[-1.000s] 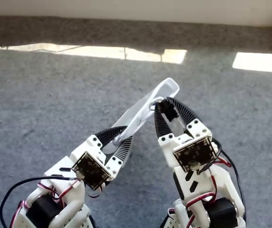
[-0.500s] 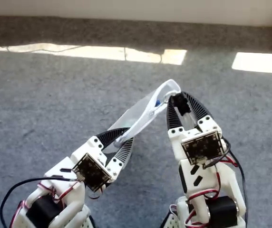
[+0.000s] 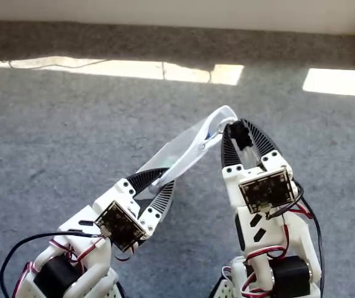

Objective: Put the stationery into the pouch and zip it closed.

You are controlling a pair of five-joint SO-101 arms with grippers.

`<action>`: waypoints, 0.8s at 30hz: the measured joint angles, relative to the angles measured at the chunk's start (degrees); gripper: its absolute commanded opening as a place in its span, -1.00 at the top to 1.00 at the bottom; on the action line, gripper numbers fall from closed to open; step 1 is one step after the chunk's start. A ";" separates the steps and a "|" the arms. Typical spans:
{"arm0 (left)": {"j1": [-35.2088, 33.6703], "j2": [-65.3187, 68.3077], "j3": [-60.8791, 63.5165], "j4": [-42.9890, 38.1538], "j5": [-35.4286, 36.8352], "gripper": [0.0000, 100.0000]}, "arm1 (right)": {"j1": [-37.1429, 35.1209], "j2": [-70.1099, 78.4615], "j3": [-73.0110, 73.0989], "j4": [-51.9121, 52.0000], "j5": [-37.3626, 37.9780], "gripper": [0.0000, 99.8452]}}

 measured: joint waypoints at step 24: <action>-1.76 0.35 -0.35 0.00 0.09 0.99 | 6.68 0.00 5.45 -7.74 0.00 0.99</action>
